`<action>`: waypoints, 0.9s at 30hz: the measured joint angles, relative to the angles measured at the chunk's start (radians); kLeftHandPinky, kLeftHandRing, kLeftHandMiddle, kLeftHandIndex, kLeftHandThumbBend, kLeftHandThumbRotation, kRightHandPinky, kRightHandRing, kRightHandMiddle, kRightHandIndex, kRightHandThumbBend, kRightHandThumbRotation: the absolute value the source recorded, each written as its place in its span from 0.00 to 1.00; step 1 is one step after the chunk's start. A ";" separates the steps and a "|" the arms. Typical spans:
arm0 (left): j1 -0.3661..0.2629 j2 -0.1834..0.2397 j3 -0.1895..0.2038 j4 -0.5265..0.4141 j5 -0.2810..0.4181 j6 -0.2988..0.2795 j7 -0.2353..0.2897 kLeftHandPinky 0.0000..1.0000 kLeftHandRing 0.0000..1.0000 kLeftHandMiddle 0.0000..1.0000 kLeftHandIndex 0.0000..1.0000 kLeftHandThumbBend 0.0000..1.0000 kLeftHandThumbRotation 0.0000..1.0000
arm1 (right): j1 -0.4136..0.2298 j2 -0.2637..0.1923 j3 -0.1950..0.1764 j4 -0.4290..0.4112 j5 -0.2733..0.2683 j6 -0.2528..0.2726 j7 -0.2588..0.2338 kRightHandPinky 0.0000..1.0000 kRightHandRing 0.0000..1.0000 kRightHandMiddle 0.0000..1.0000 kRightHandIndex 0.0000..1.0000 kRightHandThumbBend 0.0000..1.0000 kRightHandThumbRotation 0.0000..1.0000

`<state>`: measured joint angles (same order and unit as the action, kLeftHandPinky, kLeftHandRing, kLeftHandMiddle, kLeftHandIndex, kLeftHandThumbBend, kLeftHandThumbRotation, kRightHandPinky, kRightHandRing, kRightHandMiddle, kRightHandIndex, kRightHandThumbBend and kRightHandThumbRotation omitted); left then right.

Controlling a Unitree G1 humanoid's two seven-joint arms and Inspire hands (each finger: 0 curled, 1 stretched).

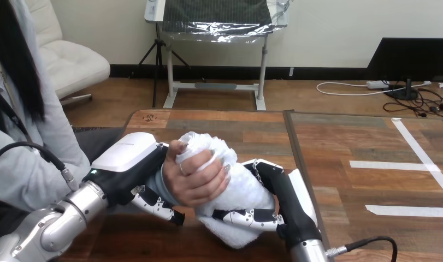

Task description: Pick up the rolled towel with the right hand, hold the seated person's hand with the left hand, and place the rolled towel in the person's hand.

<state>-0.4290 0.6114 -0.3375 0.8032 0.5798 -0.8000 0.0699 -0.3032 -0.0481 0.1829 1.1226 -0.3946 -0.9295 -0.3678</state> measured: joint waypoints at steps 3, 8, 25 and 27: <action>0.000 0.000 0.001 -0.002 0.000 0.002 -0.001 0.62 0.63 0.67 0.72 1.00 0.21 | 0.000 -0.002 0.000 -0.012 0.004 0.014 0.021 0.71 0.71 0.71 0.73 0.77 0.14; 0.000 0.001 0.002 -0.006 0.000 0.008 -0.001 0.71 0.67 0.71 0.77 1.00 0.23 | 0.000 -0.008 0.001 -0.037 0.006 0.048 0.059 0.77 0.77 0.76 0.80 0.76 0.28; 0.026 0.003 0.005 -0.059 0.005 0.051 -0.004 0.81 0.84 0.84 0.90 1.00 0.32 | 0.003 -0.036 0.011 -0.125 0.004 0.186 0.177 0.86 0.88 0.87 0.93 0.90 0.59; 0.029 0.003 0.006 -0.068 0.005 0.057 -0.009 0.83 0.86 0.87 0.92 1.00 0.34 | 0.006 -0.037 0.011 -0.136 0.004 0.196 0.187 0.88 0.90 0.89 0.94 0.92 0.61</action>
<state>-0.3996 0.6145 -0.3318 0.7356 0.5845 -0.7429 0.0613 -0.2973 -0.0853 0.1939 0.9870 -0.3902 -0.7338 -0.1812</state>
